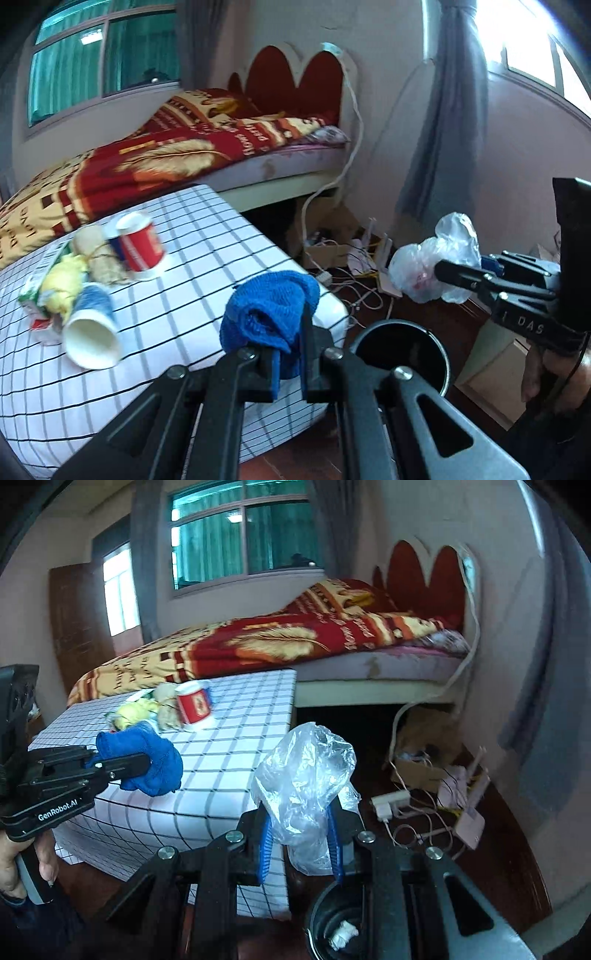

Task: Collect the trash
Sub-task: 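Carry the blue cloth and clear bag over the black bin with both grippers, then open both grippers to drop the blue cloth and clear bag into the bin, then move both grippers back toward the remaining items on the table, then grasp the milk carton with the left gripper while the right gripper grasps the blue paper cup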

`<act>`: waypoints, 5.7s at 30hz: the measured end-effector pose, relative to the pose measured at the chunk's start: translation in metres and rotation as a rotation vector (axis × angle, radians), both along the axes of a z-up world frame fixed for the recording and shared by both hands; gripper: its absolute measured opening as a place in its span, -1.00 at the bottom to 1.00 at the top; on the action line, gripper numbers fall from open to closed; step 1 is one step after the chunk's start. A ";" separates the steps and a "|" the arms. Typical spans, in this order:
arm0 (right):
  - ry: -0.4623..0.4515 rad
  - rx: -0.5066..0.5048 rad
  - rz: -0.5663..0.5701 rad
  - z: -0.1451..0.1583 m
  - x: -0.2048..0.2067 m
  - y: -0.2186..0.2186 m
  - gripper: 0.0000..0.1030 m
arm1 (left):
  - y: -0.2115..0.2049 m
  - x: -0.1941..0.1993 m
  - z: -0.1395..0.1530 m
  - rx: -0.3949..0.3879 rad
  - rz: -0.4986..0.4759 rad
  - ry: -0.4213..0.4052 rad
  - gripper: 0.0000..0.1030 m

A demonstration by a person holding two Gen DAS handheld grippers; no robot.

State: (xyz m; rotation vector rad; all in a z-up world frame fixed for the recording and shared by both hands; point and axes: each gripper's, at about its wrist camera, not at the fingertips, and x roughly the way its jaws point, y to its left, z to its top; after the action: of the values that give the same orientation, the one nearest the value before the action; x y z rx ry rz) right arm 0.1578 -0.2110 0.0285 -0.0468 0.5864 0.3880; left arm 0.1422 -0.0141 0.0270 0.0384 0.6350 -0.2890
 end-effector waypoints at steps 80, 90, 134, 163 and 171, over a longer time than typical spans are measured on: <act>0.222 -0.121 -0.235 -0.117 0.010 -0.094 1.00 | -0.072 0.019 -0.087 0.066 0.037 0.150 0.99; 0.158 -0.107 -0.158 -0.085 0.013 -0.052 1.00 | -0.030 0.006 -0.062 0.074 0.133 0.092 0.99; 0.134 -0.089 0.367 -0.064 0.088 0.300 0.46 | 0.253 -0.013 -0.066 -0.037 0.587 0.101 0.86; 0.135 -0.034 0.207 -0.061 0.139 0.240 -0.93 | 0.279 0.102 -0.050 0.019 0.479 0.065 0.36; 0.131 -0.022 0.189 -0.058 0.138 0.230 -0.94 | 0.266 0.073 -0.033 0.003 0.485 -0.003 0.09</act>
State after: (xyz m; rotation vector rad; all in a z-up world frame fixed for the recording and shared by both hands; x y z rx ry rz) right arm 0.2963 0.0188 -0.0300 -0.0992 0.7181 0.5713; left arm 0.2155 0.2523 -0.0063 -0.1120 0.6213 0.1804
